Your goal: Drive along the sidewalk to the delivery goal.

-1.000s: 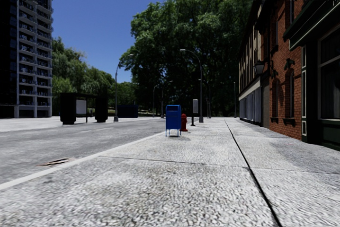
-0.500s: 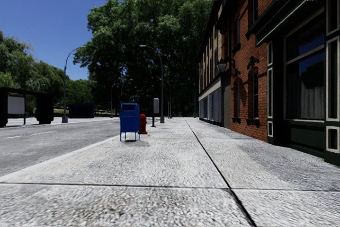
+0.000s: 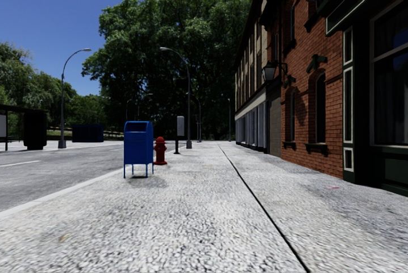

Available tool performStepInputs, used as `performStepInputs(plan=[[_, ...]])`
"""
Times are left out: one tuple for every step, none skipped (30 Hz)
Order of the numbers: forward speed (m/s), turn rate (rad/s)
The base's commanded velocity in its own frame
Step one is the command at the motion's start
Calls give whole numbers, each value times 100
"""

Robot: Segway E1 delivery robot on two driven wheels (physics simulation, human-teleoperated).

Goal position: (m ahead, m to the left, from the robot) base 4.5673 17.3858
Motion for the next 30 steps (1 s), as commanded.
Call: performStepInputs(plan=[[200,0],[200,0],[200,0],[200,0],[200,0],[200,0],[200,0],[200,0],[200,0],[200,0],[200,0],[200,0],[200,0],[200,0],[200,0],[200,0],[200,-6],[200,-18],[200,-21],[200,-21],[200,-22],[200,-23],[200,-24],[200,-24],[200,-24],[200,-24],[200,-14],[200,0],[200,0],[200,0]])
